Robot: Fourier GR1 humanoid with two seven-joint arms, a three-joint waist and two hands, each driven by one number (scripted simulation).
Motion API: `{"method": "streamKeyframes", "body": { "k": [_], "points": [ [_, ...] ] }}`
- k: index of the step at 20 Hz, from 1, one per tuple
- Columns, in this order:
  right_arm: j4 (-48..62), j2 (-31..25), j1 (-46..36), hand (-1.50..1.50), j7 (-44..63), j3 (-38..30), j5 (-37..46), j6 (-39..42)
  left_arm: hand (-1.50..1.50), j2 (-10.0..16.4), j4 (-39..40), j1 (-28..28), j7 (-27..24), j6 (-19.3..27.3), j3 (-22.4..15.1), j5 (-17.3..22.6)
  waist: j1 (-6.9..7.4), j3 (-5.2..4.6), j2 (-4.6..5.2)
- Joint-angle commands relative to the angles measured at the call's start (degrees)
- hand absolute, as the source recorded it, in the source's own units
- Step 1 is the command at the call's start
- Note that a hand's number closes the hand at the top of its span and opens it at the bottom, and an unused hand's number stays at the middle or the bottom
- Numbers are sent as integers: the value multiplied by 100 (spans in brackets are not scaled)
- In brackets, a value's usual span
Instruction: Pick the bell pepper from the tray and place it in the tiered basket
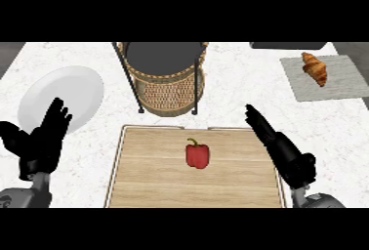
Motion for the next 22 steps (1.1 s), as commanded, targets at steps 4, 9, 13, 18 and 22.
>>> {"method": "streamKeyframes", "body": {
  "k": [4, 9, 13, 18, 22],
  "points": [
    [-739, 1039, 290, 150, -2307, -455, 1, -890, 0, -74, -198, -129, -46, -584, -374, 76, -414, 134, -169],
    [-643, 1620, 1104, -150, -3008, -1450, -1188, -2723, 0, -247, -228, -141, -30, -851, -681, 142, -839, 197, -90],
    [-397, 1635, 1736, -150, -5322, -548, -1436, -2874, 0, -273, -297, -261, -20, -1072, -847, 139, -372, 141, -110],
    [-163, 1641, 3134, -150, -6740, 1066, -560, -3655, 0, -290, -268, -383, 92, -1149, -921, 68, -241, 96, -119],
    [-459, 1587, 3879, -150, -5933, 1234, 499, -4558, 0, -448, -105, -693, 231, -1055, -1039, -82, -250, 80, -100]
  ]
}}
